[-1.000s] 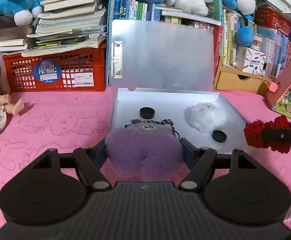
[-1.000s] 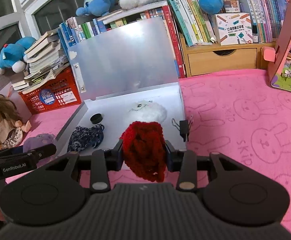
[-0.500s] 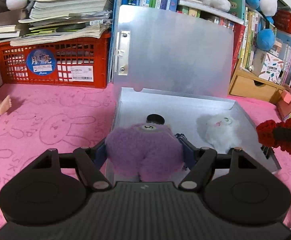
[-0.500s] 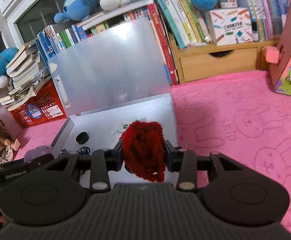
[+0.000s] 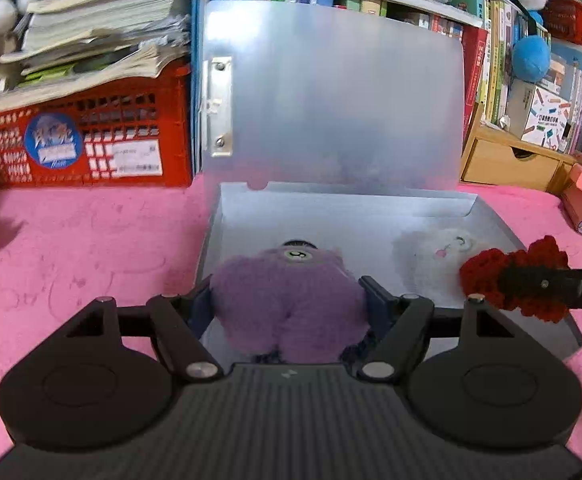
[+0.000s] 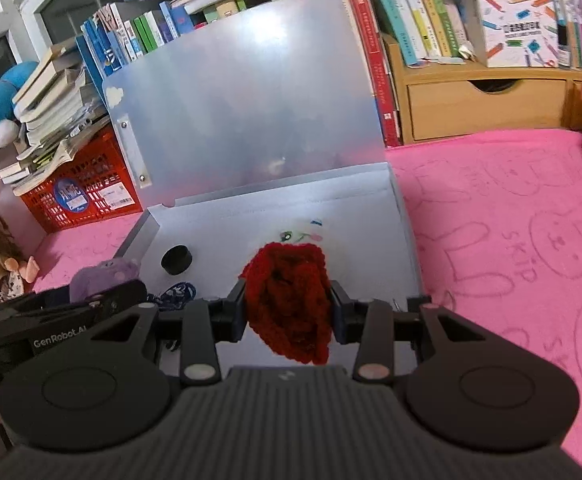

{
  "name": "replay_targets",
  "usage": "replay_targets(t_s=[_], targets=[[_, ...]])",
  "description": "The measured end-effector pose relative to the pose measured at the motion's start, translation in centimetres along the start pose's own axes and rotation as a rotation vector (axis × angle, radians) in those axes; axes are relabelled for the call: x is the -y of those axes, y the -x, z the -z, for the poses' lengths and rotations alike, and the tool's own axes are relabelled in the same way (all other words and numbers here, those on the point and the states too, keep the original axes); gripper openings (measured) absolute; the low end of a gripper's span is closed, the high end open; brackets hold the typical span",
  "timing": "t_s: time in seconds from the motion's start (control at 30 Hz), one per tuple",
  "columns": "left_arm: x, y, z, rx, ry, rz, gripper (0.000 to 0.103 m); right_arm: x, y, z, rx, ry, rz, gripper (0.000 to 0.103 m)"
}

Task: Organize objects
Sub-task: 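Carry the purple plush and red knit item over the white box with both grippers, then open both grippers to drop the plush and knit item into the box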

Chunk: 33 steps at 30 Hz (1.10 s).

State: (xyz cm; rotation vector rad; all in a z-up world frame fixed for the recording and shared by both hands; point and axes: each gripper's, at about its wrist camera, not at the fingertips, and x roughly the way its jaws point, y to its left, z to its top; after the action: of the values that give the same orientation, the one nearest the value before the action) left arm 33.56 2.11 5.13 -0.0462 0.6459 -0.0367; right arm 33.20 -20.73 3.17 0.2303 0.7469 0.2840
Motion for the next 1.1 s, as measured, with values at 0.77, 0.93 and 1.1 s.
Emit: replay_targets(t_s=[0.77, 0.93, 1.1], targets=[[1.0, -4.9, -1.0, -0.034, -0.034, -0.027, 0.078, 0.9, -4.3, -0.9, -0.034, -0.023, 0.040, 0.044], [1.0, -4.7, -1.0, -0.034, -0.029, -0.028, 0.079, 0.3, -4.3, -0.7, -0.042, 0.015, 0.052, 0.054], [1.0, -3.5, -1.6, -0.029, -0.015, -0.009, 0.080, -0.1, -2.8, -1.0, 0.000, 0.005, 0.035, 0.071]])
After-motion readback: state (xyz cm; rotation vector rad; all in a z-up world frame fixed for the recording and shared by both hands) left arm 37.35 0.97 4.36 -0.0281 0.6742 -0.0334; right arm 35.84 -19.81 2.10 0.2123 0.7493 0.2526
